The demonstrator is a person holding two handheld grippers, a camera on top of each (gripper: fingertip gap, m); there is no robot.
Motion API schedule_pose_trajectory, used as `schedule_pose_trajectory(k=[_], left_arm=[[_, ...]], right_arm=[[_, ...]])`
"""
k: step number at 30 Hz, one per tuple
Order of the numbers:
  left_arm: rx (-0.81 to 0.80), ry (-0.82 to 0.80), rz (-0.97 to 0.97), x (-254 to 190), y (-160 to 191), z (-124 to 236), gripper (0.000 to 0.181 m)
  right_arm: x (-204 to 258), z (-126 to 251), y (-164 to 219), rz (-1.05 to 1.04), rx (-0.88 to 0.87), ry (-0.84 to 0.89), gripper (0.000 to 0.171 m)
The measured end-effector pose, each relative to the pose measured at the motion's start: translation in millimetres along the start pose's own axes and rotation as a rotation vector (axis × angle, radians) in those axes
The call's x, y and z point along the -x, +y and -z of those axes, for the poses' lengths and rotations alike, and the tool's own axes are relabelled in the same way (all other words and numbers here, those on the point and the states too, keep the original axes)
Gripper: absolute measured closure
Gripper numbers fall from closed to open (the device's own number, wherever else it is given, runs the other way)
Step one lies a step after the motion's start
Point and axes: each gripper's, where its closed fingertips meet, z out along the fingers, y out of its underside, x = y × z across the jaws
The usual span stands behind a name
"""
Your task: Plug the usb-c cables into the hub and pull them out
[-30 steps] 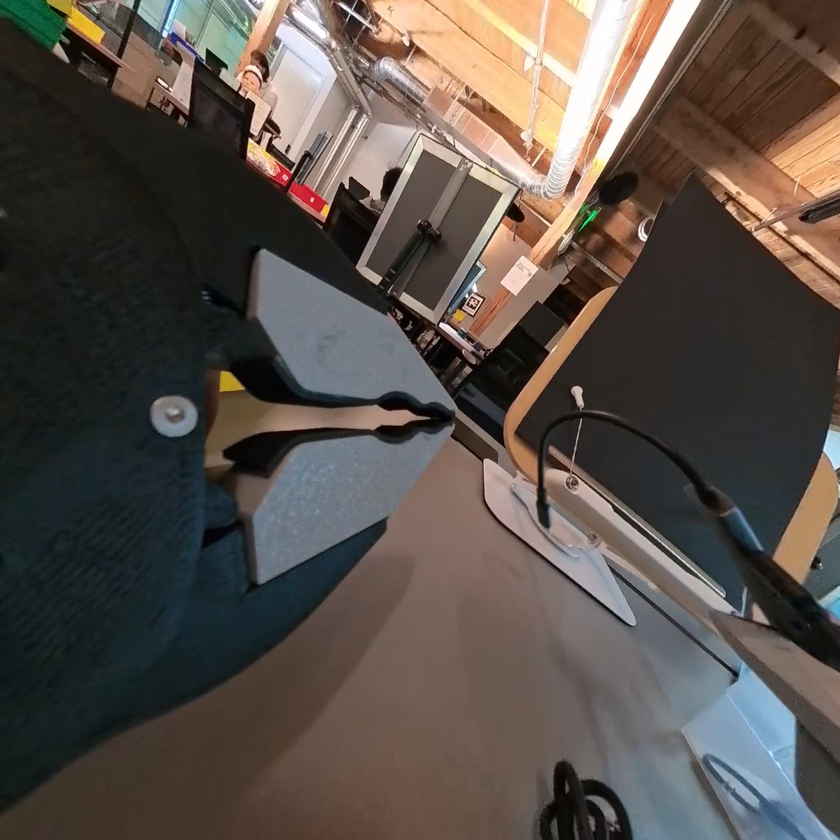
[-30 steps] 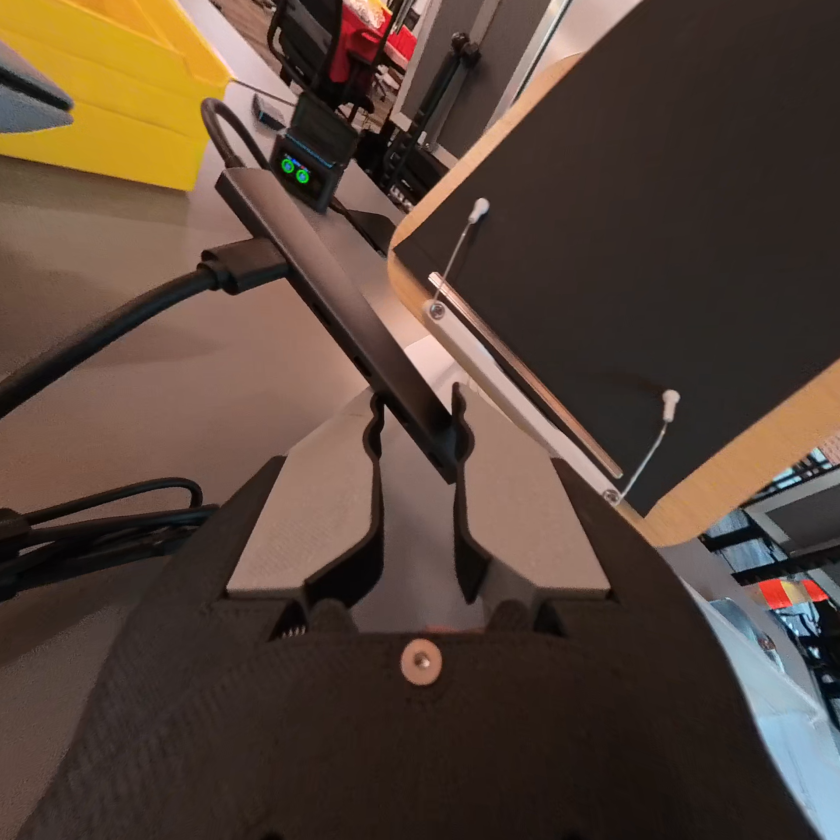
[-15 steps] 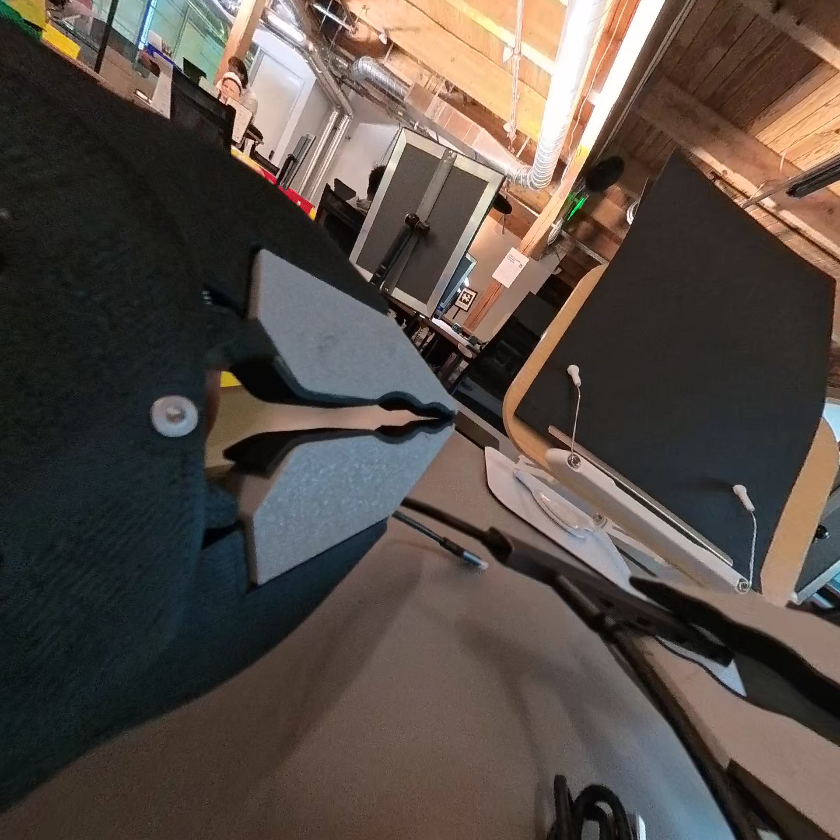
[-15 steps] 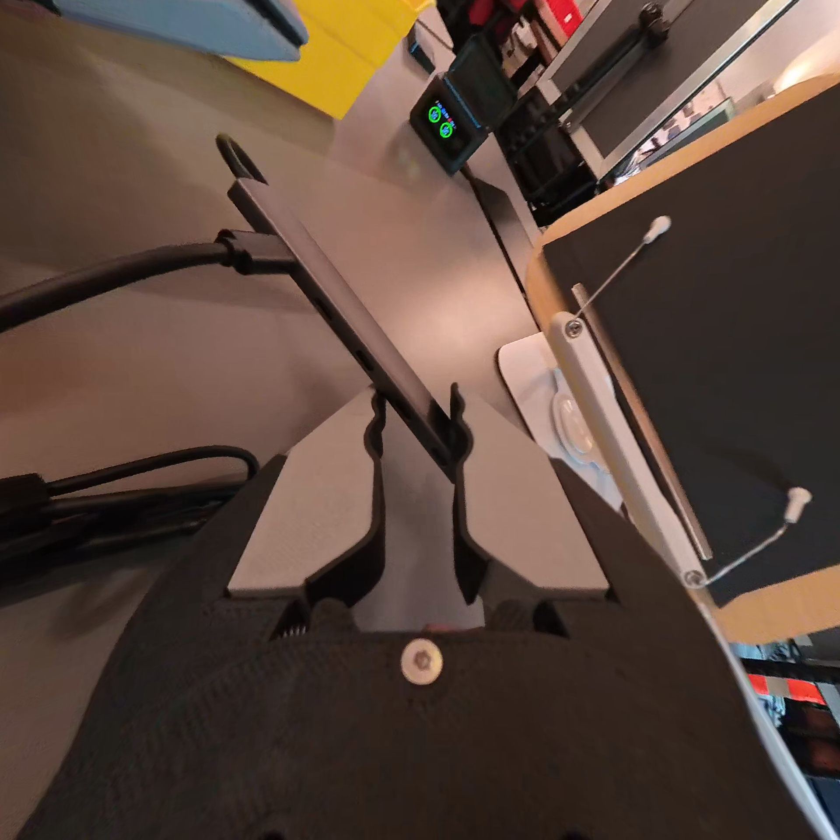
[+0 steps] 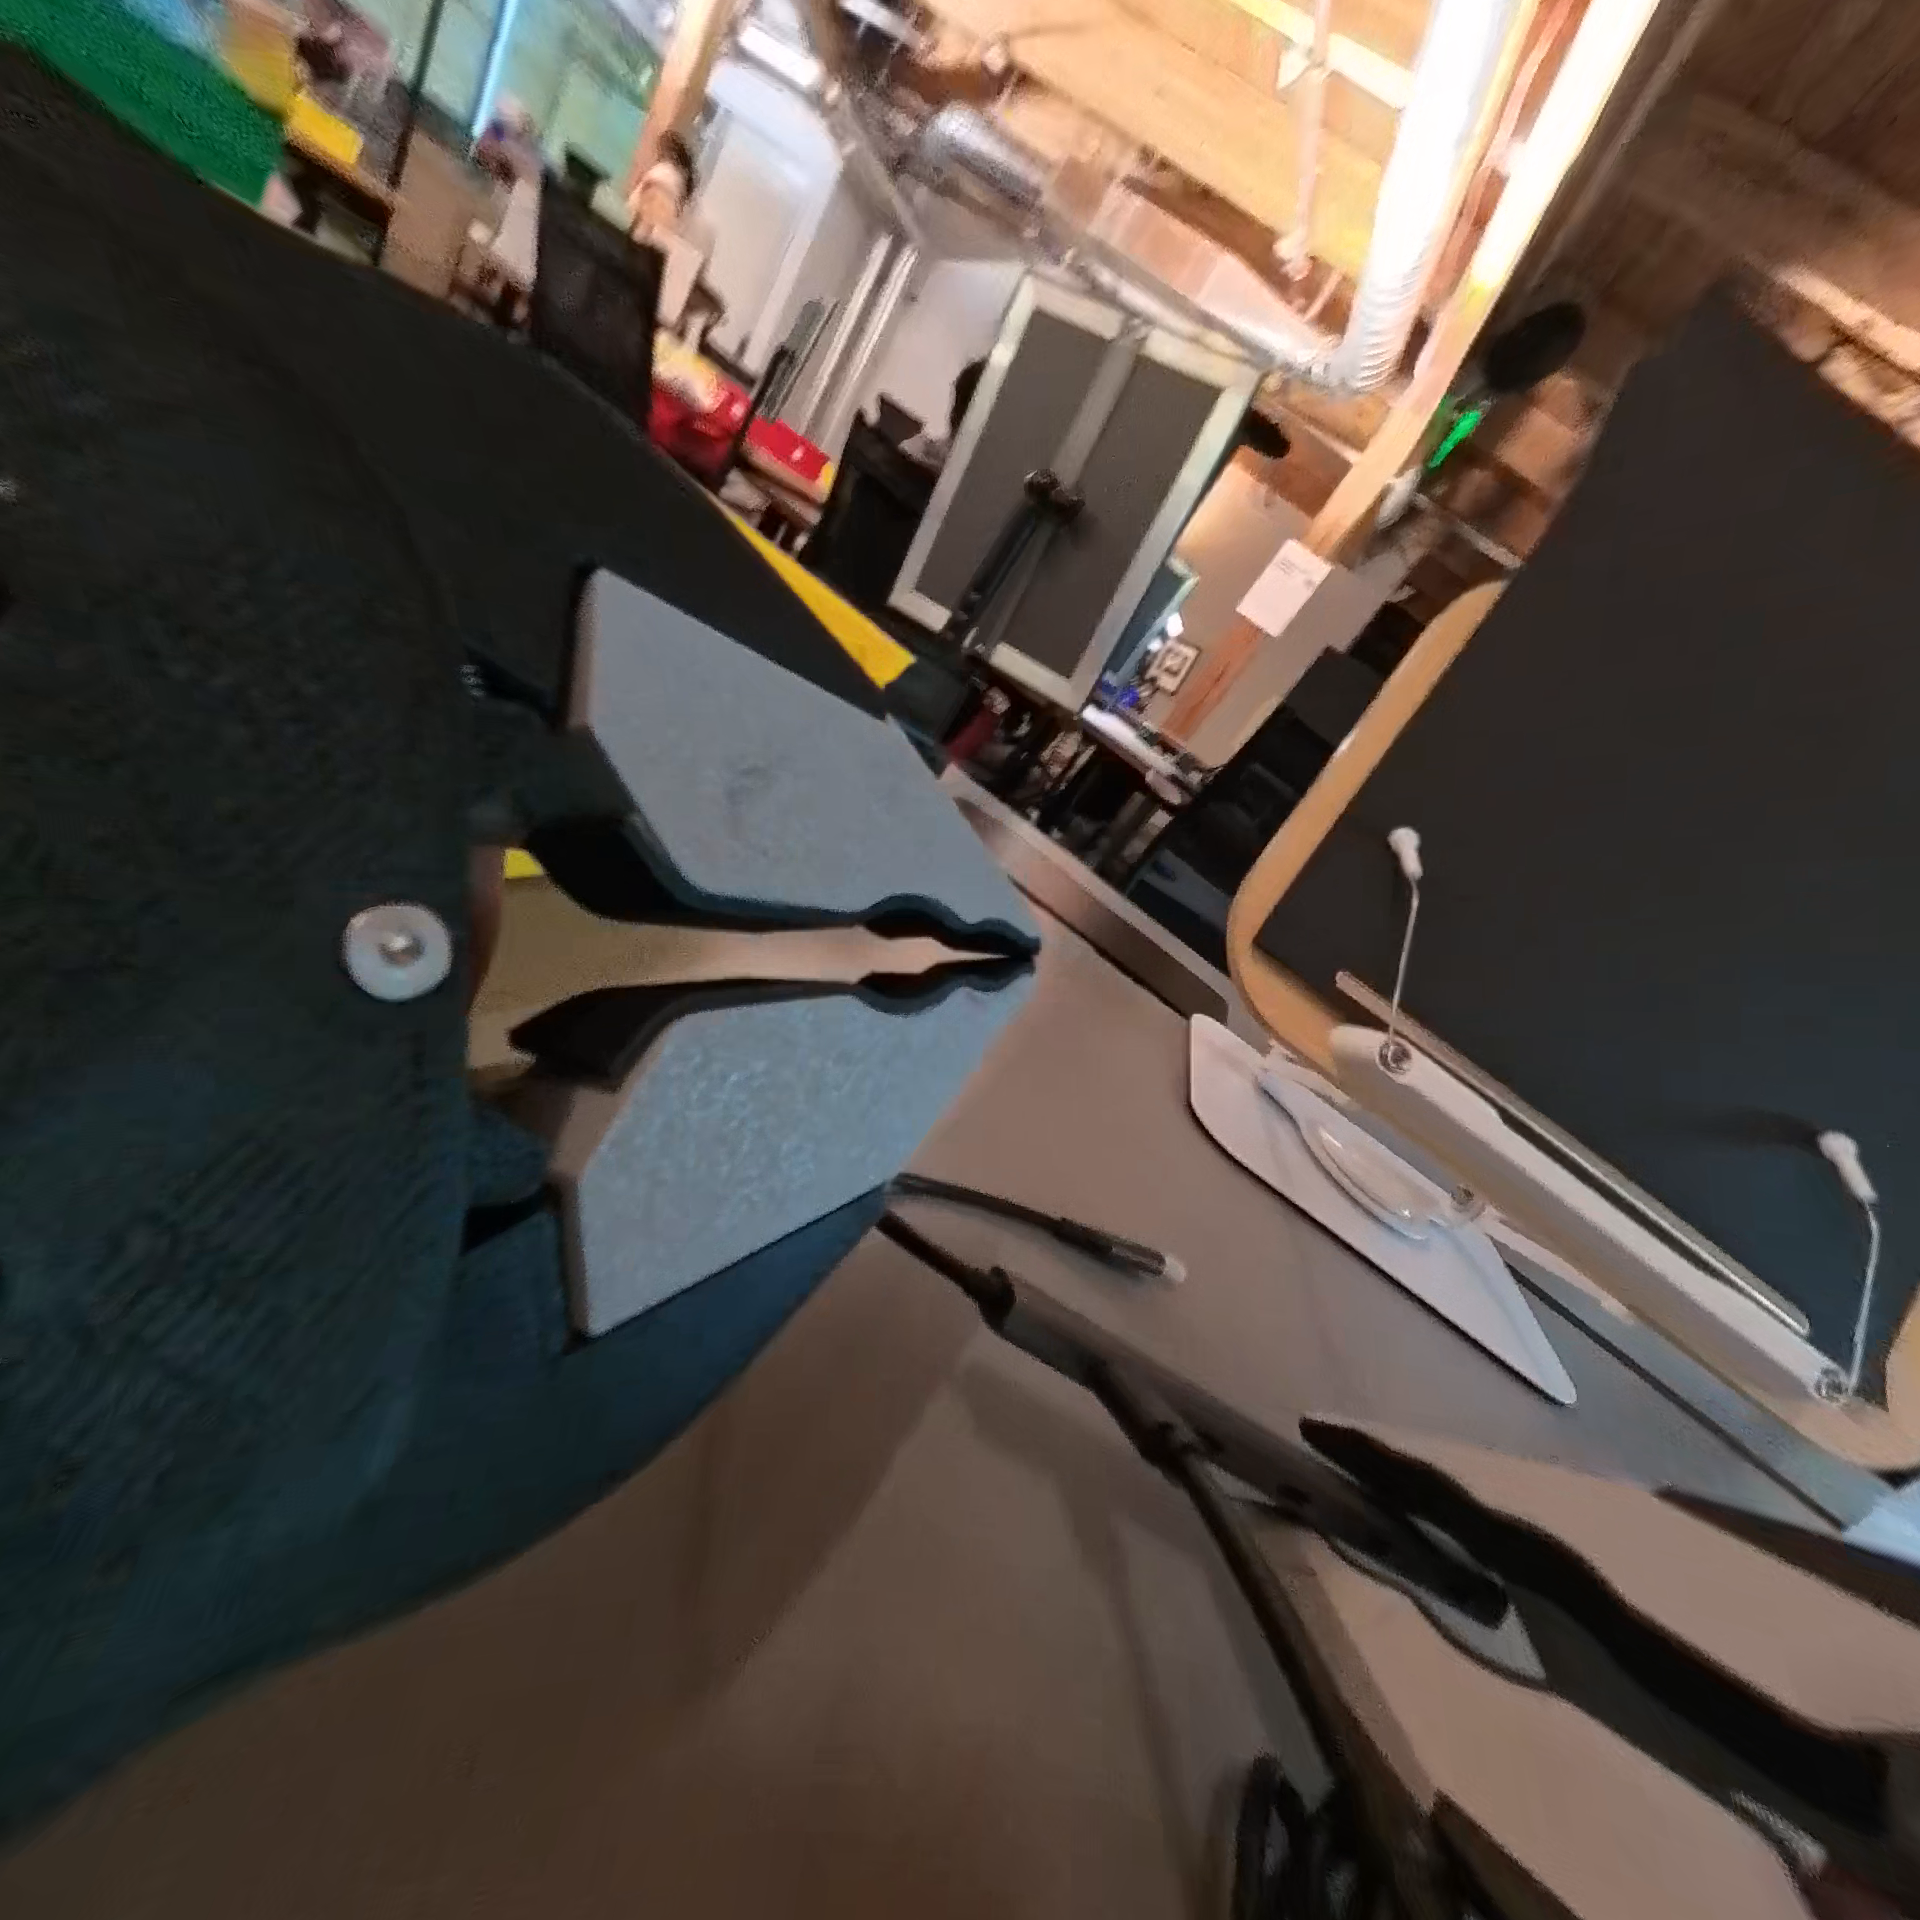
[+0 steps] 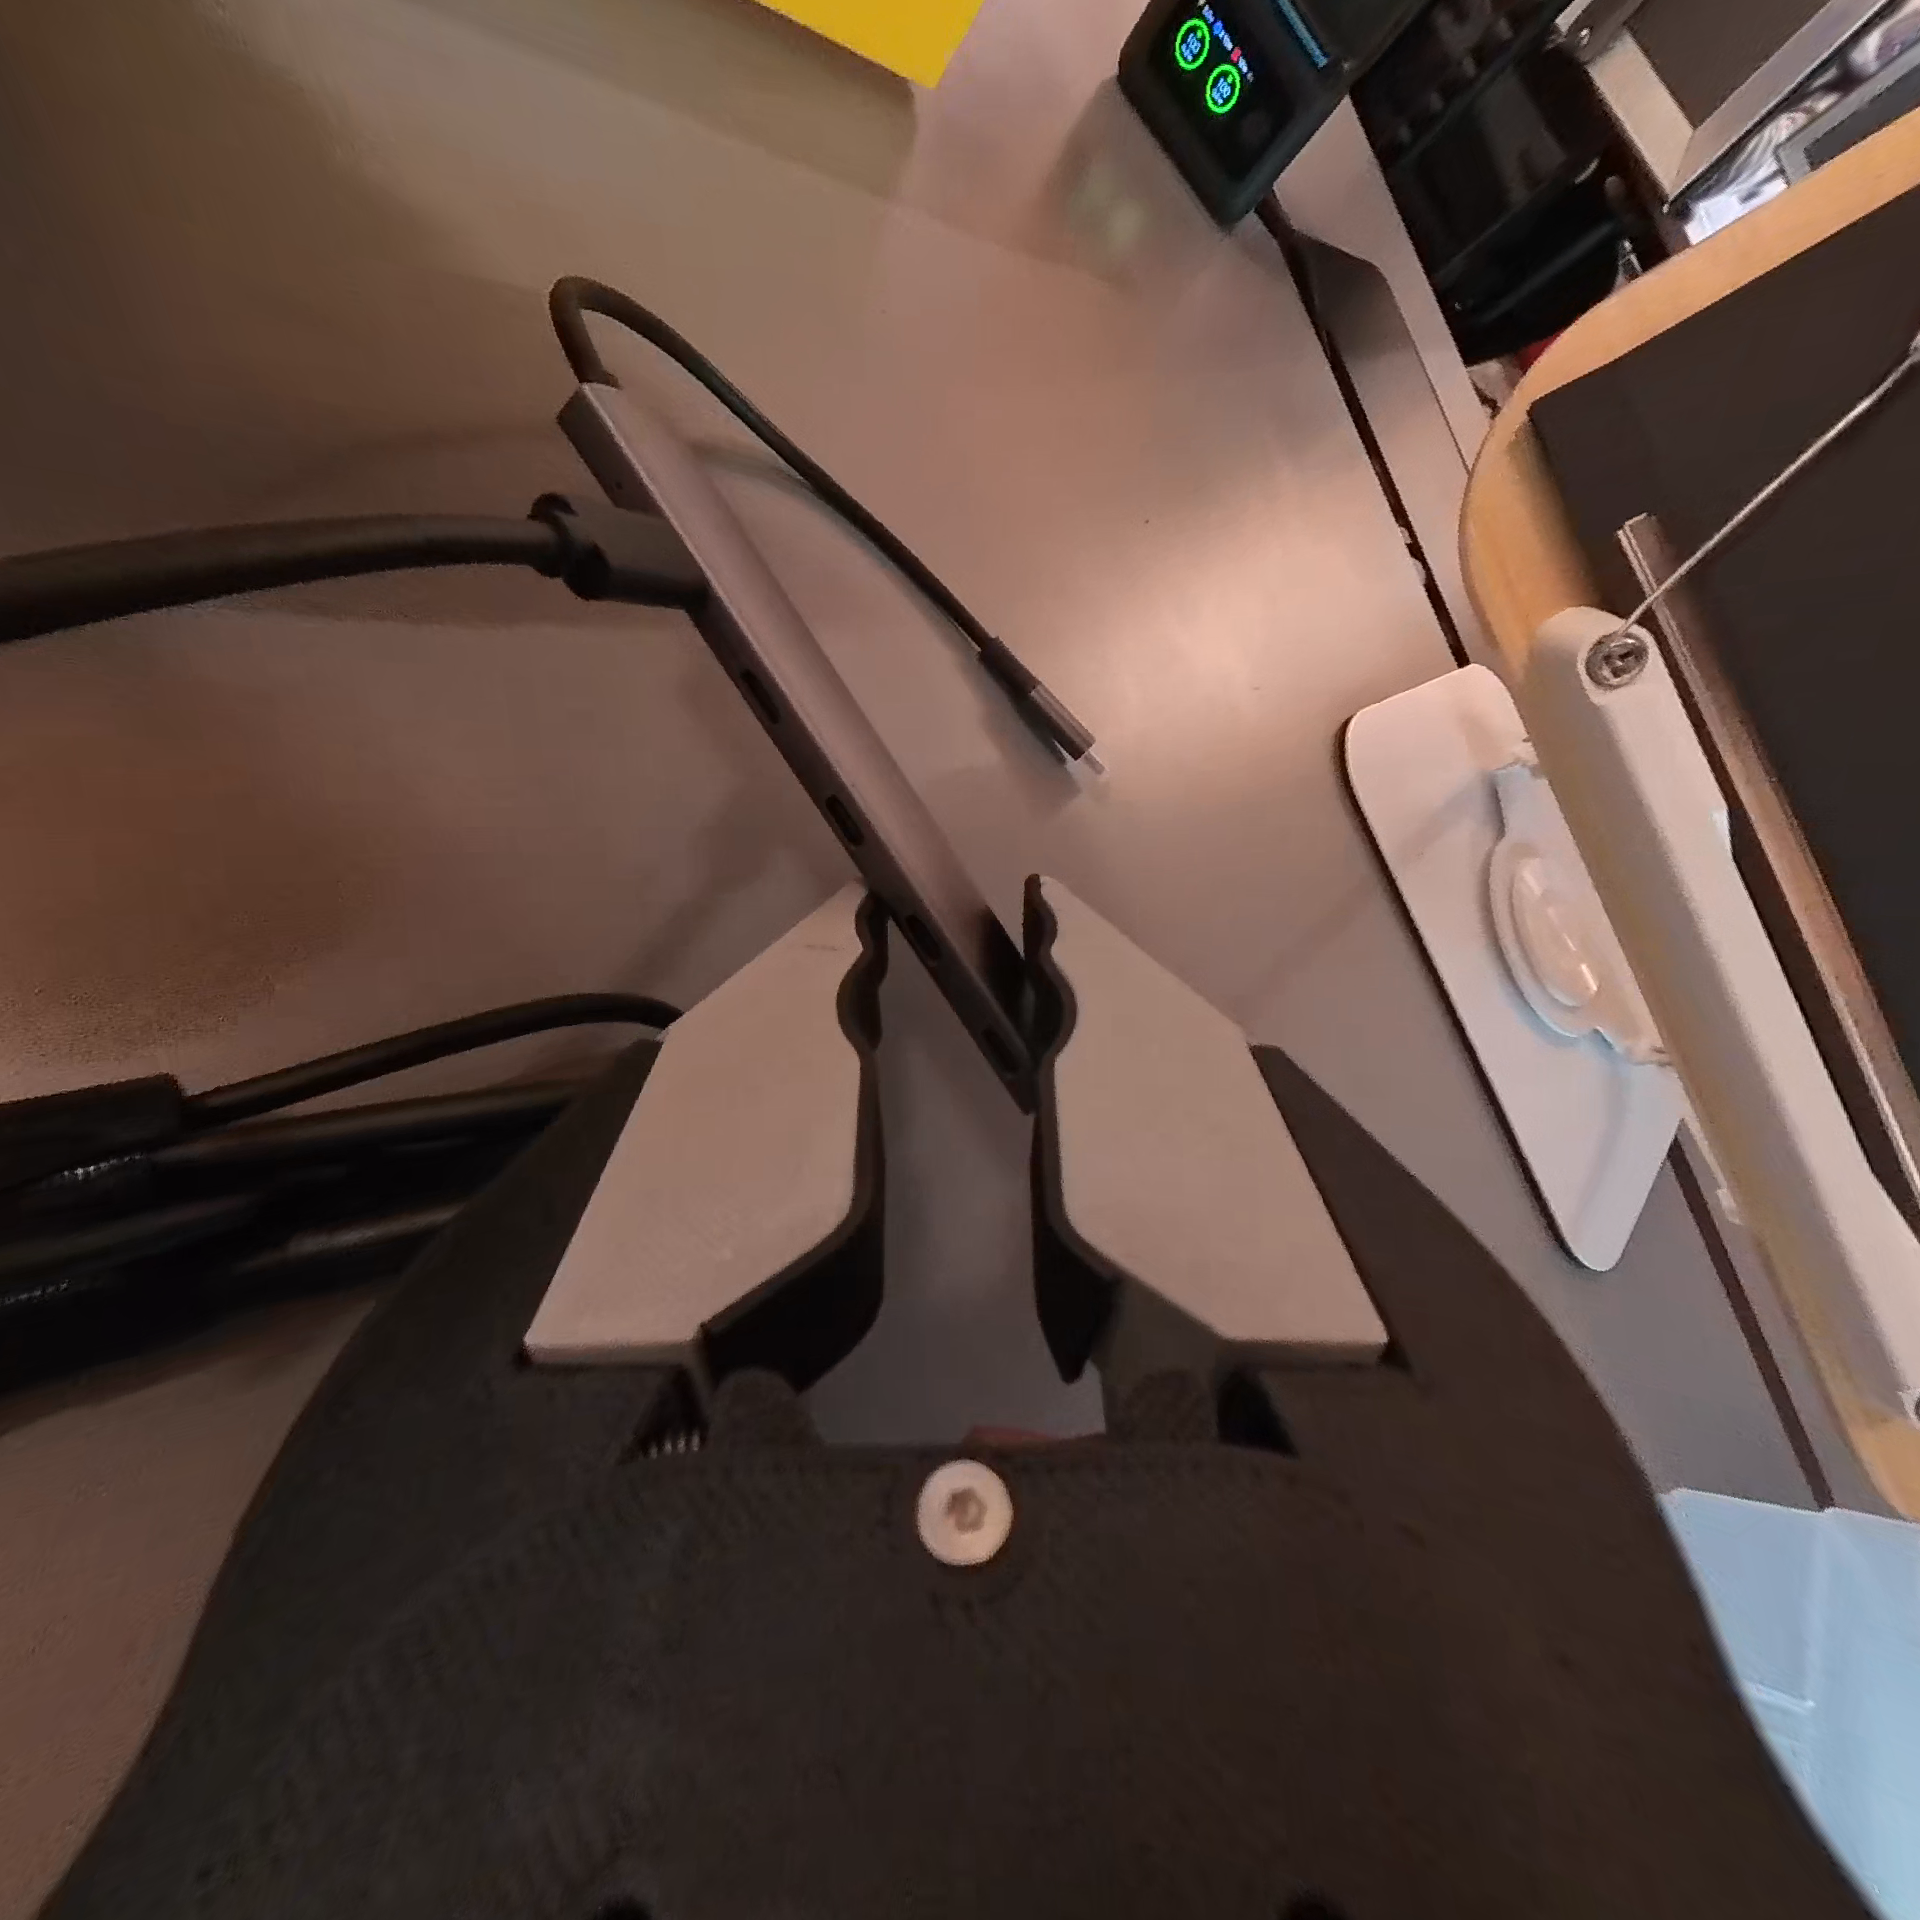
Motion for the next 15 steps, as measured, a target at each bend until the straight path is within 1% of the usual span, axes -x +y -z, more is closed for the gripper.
schedule_pose_trajectory(k=[2, 3, 5, 11, 15], left_arm=[[0.024, 0.025, 0.129, 2, -4, 13, 0.181], [0.011, 0.035, 0.196, 4, -7, 20, 0.181], [0.019, 0.066, 0.274, 7, -8, 34, 0.181], [0.059, 0.028, 0.303, 42, -3, 76, 0.181], [0.112, 0.013, 0.325, 62, 11, 101, 0.181]], right_arm=[[0, 0, 1, -0.013, -0.002, -0.006, 0.148], [0, 0, 2, -0.019, -0.003, -0.008, 0.148], [-1, 0, 2, -0.028, -0.005, -0.011, 0.148], [-1, 1, 3, -0.022, 0.001, -0.001, 0.149], [-3, 4, 3, -0.015, 0.002, 0.018, 0.150]])
